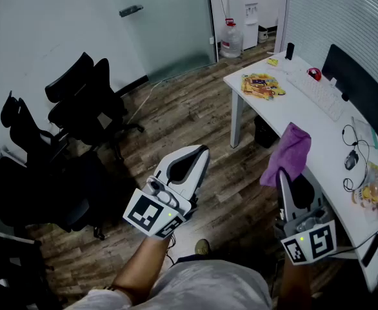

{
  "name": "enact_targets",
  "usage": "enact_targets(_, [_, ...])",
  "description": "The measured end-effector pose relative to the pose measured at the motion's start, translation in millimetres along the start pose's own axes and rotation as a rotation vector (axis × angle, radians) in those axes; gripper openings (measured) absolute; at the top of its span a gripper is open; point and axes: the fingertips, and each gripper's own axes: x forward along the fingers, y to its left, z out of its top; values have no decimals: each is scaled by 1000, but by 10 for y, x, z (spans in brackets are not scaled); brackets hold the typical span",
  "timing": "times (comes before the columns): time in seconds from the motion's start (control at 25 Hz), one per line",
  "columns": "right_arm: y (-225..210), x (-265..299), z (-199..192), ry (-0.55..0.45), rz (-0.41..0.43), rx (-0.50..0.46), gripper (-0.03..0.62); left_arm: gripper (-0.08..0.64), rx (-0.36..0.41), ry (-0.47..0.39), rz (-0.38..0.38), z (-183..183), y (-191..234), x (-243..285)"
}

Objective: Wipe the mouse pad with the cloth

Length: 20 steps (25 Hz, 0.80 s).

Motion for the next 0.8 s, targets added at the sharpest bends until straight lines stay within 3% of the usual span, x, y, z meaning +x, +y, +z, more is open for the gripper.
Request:
enact_targets(0.44, [-136, -45, 68, -20, 23, -5, 71, 17, 20, 4, 27, 9, -83, 82])
enact_targets(0.8, [-512, -133, 94, -40, 52, 9, 71, 17, 43, 16, 75, -82, -215, 300])
